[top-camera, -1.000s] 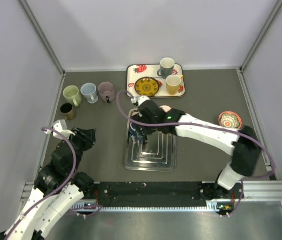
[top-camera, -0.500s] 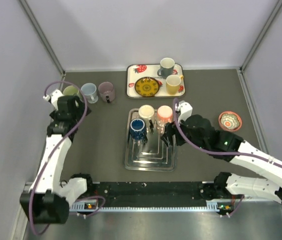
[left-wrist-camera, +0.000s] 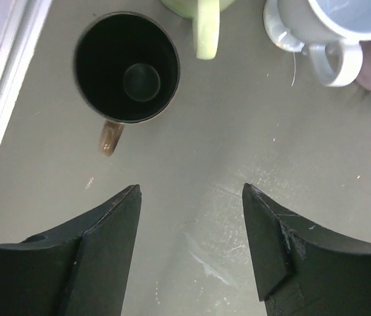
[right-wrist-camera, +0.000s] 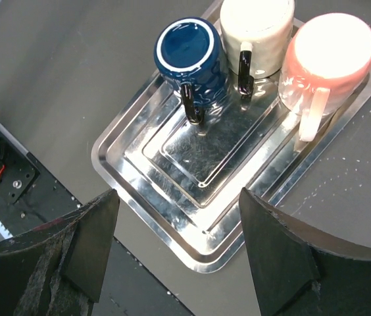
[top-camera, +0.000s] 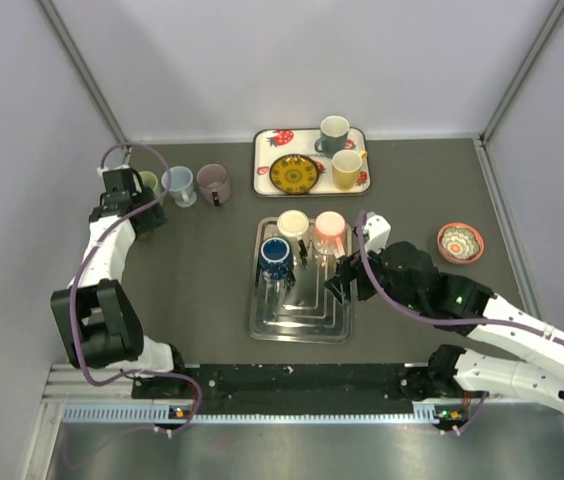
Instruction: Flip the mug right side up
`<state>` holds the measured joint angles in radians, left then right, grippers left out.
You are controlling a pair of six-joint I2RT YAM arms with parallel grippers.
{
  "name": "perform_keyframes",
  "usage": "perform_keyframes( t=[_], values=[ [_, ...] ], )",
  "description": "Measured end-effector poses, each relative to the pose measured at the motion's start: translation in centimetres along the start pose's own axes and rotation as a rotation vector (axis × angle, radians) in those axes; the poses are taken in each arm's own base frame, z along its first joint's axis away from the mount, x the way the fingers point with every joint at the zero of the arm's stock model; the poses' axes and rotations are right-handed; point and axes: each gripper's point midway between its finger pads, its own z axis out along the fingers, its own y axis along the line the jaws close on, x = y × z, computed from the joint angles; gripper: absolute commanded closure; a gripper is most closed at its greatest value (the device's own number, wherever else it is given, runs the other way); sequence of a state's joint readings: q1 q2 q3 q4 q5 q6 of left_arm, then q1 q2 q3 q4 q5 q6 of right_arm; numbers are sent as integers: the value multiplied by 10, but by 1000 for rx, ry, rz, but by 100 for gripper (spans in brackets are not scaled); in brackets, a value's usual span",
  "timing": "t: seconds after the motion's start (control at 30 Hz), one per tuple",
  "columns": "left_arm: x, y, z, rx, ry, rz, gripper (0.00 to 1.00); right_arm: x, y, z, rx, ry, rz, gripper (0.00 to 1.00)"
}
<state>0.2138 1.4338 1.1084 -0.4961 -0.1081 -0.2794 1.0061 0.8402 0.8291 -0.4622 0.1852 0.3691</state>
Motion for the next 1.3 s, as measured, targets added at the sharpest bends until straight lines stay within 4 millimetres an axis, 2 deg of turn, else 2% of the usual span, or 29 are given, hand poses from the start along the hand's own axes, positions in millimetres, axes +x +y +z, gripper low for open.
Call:
perform_keyframes(
  t=[0.13,0.23,0.33,0.53,0.67,0.9,1.07,1.13,1.3],
  values=[
    [11,0,14,34,43,93,31,-3,3,-3,-20,-18,-5,26],
    [16,0,16,60,58,158,27,-6,5,-5,-34,-30,-3,27],
    [16,1,16,94,65,188,30,-9,6,-5,-38,-41,-1,26],
    [15,32,22,125,98,90,32,-4,5,-2,-37,-36,-2,26],
    [12,50,22,111,96,39,37,-3,5,-1,-37,-38,-2,27],
    [14,51,29,106,102,30,51,-5,5,-2,-40,-47,0,27],
    [23,55,48,90,159,26,53,-8,6,-6,-48,-67,5,26],
    [24,59,50,73,168,28,55,-9,6,-6,-49,-72,5,27],
    [11,62,49,51,139,36,56,-9,6,-5,-49,-73,6,26]
  ],
)
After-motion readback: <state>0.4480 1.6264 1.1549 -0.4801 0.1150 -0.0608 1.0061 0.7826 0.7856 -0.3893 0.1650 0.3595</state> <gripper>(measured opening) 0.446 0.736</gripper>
